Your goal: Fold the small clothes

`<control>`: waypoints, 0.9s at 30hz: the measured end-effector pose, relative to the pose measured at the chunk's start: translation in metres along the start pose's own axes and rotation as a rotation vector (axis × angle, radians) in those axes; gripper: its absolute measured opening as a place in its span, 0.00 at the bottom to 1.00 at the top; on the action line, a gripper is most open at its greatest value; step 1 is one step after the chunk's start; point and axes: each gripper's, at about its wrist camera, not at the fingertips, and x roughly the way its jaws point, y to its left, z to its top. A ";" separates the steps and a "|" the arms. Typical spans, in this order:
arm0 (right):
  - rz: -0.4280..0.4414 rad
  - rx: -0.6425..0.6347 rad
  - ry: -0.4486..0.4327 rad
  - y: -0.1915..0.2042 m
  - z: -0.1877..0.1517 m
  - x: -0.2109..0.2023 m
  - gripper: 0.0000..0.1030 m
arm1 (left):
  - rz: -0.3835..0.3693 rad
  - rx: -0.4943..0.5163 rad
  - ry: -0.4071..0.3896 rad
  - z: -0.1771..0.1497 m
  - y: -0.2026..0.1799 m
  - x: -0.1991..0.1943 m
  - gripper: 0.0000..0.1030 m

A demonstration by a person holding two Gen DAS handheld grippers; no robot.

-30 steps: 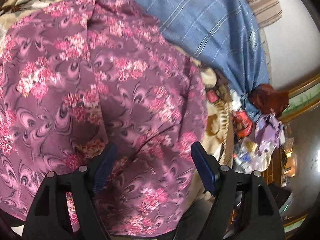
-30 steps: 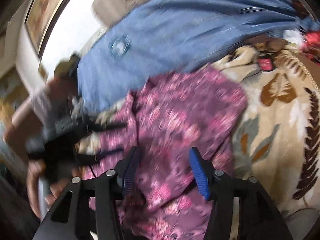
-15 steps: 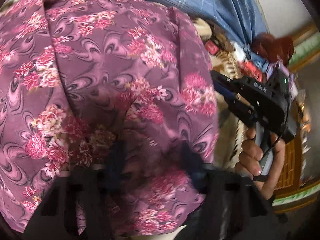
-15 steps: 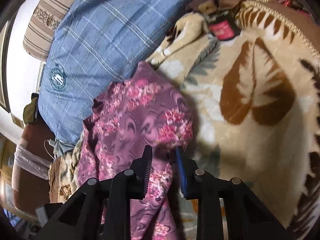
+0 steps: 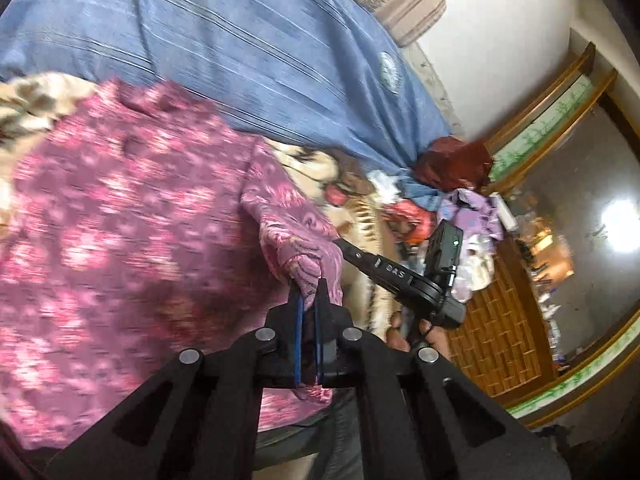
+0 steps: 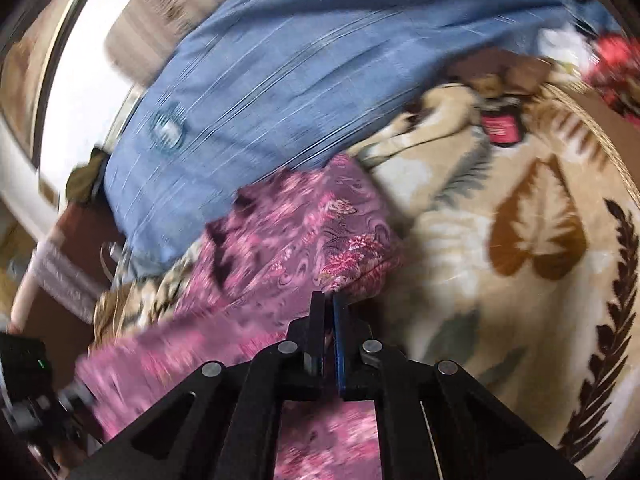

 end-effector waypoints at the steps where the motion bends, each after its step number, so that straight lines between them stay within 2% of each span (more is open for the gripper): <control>1: -0.005 -0.028 0.029 0.009 -0.005 0.010 0.04 | 0.020 -0.003 0.001 -0.002 0.007 0.001 0.02; 3: -0.059 -0.081 0.104 0.021 -0.019 0.040 0.05 | 0.065 -0.032 0.048 -0.016 0.034 0.013 0.02; 5: -0.124 -0.110 0.209 0.023 -0.035 0.071 0.10 | 0.170 -0.034 0.110 -0.031 0.059 0.042 0.03; 7: -0.132 -0.113 0.231 0.024 -0.040 0.075 0.10 | 0.252 -0.015 0.148 -0.043 0.074 0.059 0.03; 8: -0.126 -0.115 0.218 0.026 -0.037 0.069 0.13 | 0.258 -0.022 0.159 -0.049 0.081 0.067 0.04; 9: -0.122 -0.119 0.197 0.030 -0.033 0.059 0.16 | 0.231 -0.035 0.153 -0.054 0.086 0.069 0.05; 10: -0.118 -0.129 0.165 0.036 -0.026 0.048 0.28 | 0.200 -0.047 0.143 -0.056 0.090 0.069 0.10; 11: -0.110 -0.145 0.131 0.043 -0.017 0.037 0.47 | 0.161 -0.057 0.126 -0.057 0.094 0.069 0.20; 13: -0.104 -0.167 0.103 0.055 0.004 0.030 0.56 | 0.122 -0.064 0.099 -0.058 0.098 0.068 0.32; 16: -0.099 -0.169 0.131 0.068 0.051 0.056 0.56 | 0.082 -0.089 0.082 -0.062 0.103 0.066 0.33; 18: -0.156 -0.192 0.162 0.076 0.082 0.093 0.56 | 0.072 -0.127 0.078 -0.065 0.108 0.067 0.32; 19: -0.189 -0.205 0.179 0.078 0.097 0.114 0.56 | 0.062 -0.149 0.082 -0.065 0.111 0.068 0.20; 20: -0.214 -0.198 0.205 0.078 0.113 0.140 0.55 | 0.042 -0.182 0.094 -0.065 0.116 0.073 0.16; 22: -0.258 -0.150 0.241 0.068 0.134 0.179 0.50 | 0.027 -0.210 0.096 -0.065 0.120 0.073 0.16; 24: -0.359 -0.132 0.280 0.057 0.146 0.217 0.47 | 0.026 -0.207 0.092 -0.065 0.120 0.072 0.14; 26: -0.507 -0.170 0.299 0.052 0.147 0.243 0.46 | 0.027 -0.204 0.093 -0.065 0.120 0.072 0.08; 27: -0.555 -0.195 0.310 0.050 0.144 0.254 0.38 | 0.030 -0.200 0.088 -0.065 0.120 0.071 0.07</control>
